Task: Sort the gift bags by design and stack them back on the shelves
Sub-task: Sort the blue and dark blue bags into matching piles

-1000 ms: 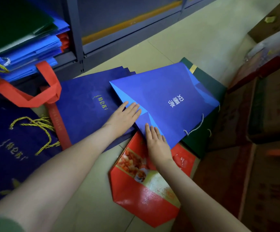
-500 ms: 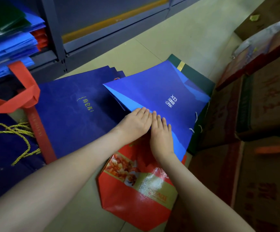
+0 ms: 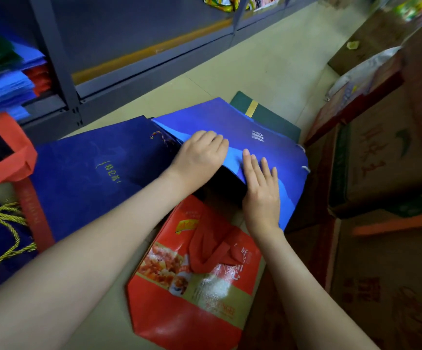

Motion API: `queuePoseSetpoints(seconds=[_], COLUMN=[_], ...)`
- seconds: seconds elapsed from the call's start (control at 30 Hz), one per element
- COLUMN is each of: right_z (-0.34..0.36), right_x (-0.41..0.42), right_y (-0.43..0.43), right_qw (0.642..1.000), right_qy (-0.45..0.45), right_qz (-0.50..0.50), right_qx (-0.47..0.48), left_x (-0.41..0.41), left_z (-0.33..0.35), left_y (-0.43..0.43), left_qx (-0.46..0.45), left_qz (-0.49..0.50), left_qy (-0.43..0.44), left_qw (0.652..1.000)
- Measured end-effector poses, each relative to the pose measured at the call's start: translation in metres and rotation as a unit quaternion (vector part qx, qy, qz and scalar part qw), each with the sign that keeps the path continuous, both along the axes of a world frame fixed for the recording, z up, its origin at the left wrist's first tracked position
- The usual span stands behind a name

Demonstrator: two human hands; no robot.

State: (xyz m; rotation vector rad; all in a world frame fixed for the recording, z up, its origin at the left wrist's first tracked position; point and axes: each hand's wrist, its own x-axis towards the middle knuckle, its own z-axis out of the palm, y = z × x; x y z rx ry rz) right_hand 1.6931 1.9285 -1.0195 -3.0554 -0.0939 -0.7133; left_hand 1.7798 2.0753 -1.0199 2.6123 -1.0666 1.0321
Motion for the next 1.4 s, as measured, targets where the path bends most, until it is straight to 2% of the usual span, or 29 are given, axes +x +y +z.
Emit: queuePoseSetpoints(seconds=[0.1,0.2,0.23,0.3,0.4,0.53,0.67,0.9,0.97,1.03,1.1,1.23,1.4], right_z=[0.015,0.008,-0.001,-0.022,-0.054,-0.075,-0.089,-0.093,-0.096,-0.102,-0.109,-0.126,-0.138], right_x=[0.012,0.013,0.009,-0.002,-0.015,-0.011,0.002,0.032,0.035,0.036,0.037,0.039,0.043], right_y=[-0.012,-0.028,-0.034,-0.050,-0.070,-0.067,-0.068,-0.086,-0.091,-0.094,-0.094,-0.086,-0.072], right_qw=[0.996,0.998,1.000,0.994,0.947,0.906,0.889,0.853,0.869,0.889,0.893,0.886,0.892], right_qy=[-0.085,-0.059,-0.017,0.105,0.301,0.375,0.385,0.388,0.386,0.383,0.391,0.413,0.395], right_qz=[-0.009,-0.023,-0.021,-0.022,-0.107,-0.187,-0.239,-0.337,-0.306,-0.249,-0.215,-0.202,-0.200], right_qx=[-0.017,-0.013,-0.003,0.019,0.043,0.060,0.063,0.089,0.055,-0.021,-0.064,-0.061,-0.091], left_x=[0.008,0.010,0.009,0.001,-0.017,-0.033,-0.044,-0.046,-0.048,-0.049,-0.047,-0.028,-0.020], left_z=[0.019,0.010,0.001,-0.016,-0.045,-0.068,-0.084,-0.093,-0.094,-0.094,-0.090,-0.075,-0.065], left_y=[-0.009,-0.028,-0.036,-0.049,-0.052,-0.032,-0.009,-0.001,-0.003,-0.003,-0.001,0.003,0.003], left_qx=[-0.051,-0.041,-0.026,0.040,0.171,0.217,0.200,0.184,0.167,0.166,0.185,0.217,0.224], left_qz=[-0.034,-0.039,-0.031,0.017,0.036,0.060,0.051,0.091,0.092,0.093,0.093,0.088,0.087], left_qy=[-0.022,-0.014,-0.006,0.062,0.244,0.304,0.294,0.334,0.336,0.333,0.325,0.301,0.277], left_qw=[0.998,0.998,0.999,0.997,0.954,0.926,0.933,0.920,0.922,0.923,0.923,0.925,0.930])
